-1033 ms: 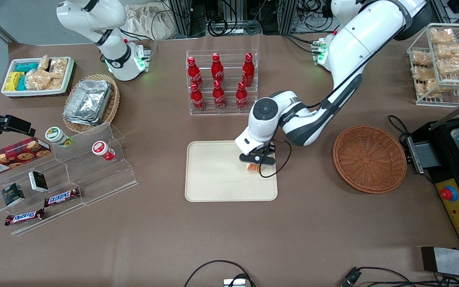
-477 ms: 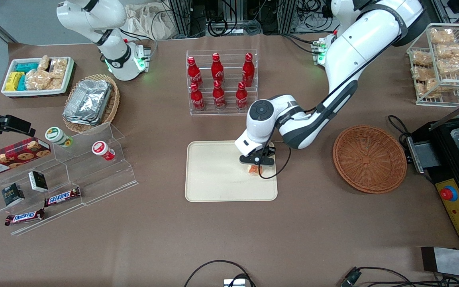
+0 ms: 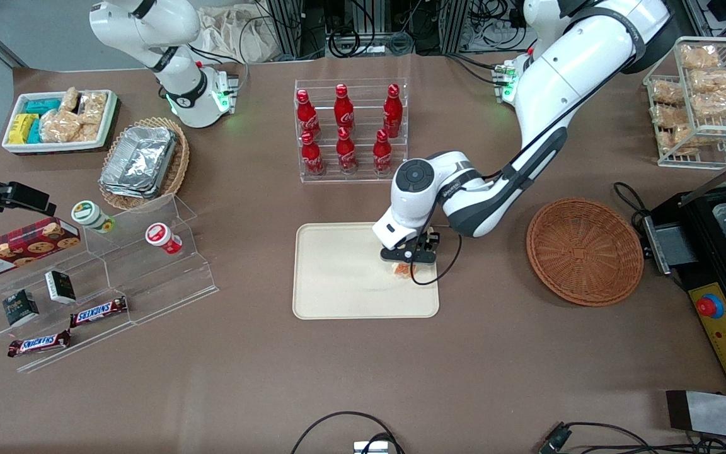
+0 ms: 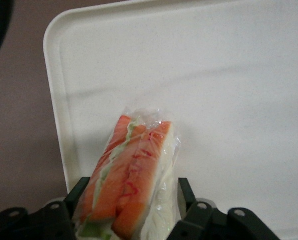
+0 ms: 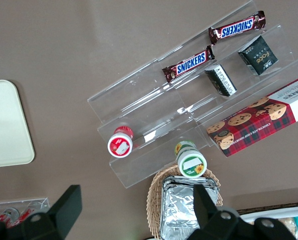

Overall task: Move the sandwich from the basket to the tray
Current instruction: 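Lower the sandwich onto the tray and open the left gripper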

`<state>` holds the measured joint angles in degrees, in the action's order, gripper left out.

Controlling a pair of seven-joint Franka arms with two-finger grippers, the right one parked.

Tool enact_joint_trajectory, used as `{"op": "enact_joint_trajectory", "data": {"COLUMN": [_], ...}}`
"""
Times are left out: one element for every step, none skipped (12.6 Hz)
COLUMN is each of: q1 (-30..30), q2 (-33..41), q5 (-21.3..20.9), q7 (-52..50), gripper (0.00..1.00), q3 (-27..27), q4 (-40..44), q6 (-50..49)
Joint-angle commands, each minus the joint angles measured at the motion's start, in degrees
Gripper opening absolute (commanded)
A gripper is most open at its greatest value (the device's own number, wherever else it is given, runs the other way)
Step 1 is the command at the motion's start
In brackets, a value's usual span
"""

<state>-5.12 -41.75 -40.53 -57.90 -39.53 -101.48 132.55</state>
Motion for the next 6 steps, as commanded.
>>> {"op": "enact_joint_trajectory", "data": {"q1": [-0.2, -0.2, 0.5, 1.2, 1.3, 2.6], "q2": [1.1, 1.7, 2.5, 3.5, 5.1, 6.3], "q5": [-0.8, -0.7, -0.6, -0.3, 0.3, 1.3], "q7": [-1.4, -1.4, -1.3, -1.5, -1.9, -2.0], "gripper": [0.97, 0.97, 0.97, 0.97, 0.97, 0.97], "q3": [0.1, 0.1, 0.1, -0.2, -0.1, 0.0], "q4": [1.5, 1.6, 1.9, 2.1, 2.5, 2.8], "q6": [-0.8, -1.3, -2.1, -2.6, -3.3, -3.7]}}
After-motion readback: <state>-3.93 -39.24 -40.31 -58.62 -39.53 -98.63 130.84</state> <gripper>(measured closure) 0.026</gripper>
